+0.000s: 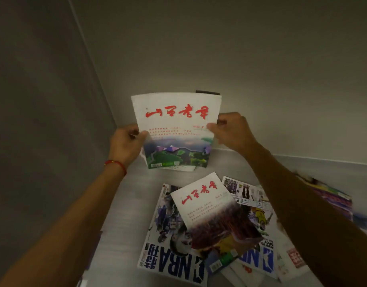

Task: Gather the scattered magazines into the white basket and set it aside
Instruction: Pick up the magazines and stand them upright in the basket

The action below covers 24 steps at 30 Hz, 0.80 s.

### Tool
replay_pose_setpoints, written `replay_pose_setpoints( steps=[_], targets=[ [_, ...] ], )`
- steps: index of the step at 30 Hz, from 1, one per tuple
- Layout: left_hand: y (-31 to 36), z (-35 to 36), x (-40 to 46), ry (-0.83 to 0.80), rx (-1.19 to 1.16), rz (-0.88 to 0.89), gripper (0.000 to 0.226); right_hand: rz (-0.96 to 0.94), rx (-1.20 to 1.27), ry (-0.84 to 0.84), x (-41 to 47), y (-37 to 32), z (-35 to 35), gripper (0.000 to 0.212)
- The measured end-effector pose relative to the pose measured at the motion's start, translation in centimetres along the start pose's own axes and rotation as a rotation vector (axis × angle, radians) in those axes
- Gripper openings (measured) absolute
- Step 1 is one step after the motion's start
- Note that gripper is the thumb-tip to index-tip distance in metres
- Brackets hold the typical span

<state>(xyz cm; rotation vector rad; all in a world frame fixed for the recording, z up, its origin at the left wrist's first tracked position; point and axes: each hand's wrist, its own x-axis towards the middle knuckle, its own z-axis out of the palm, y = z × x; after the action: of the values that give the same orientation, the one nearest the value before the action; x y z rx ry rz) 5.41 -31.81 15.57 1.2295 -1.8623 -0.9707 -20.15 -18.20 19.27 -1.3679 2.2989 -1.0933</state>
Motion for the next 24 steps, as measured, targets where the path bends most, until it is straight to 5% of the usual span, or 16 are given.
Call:
replay_pose_setpoints(
  steps=[15,24],
  targets=[
    [-3.2,2.4,10.1,-0.09,-0.371,-0.232,0.012,0.23,0.017,0.163,8.2,1.9,7.4,0.033],
    [-5.2,5.1,11.2,-0.095,-0.254,-0.316,0.017,0.298,0.015,0.102,8.7,3.9,9.0,0.025]
  ],
)
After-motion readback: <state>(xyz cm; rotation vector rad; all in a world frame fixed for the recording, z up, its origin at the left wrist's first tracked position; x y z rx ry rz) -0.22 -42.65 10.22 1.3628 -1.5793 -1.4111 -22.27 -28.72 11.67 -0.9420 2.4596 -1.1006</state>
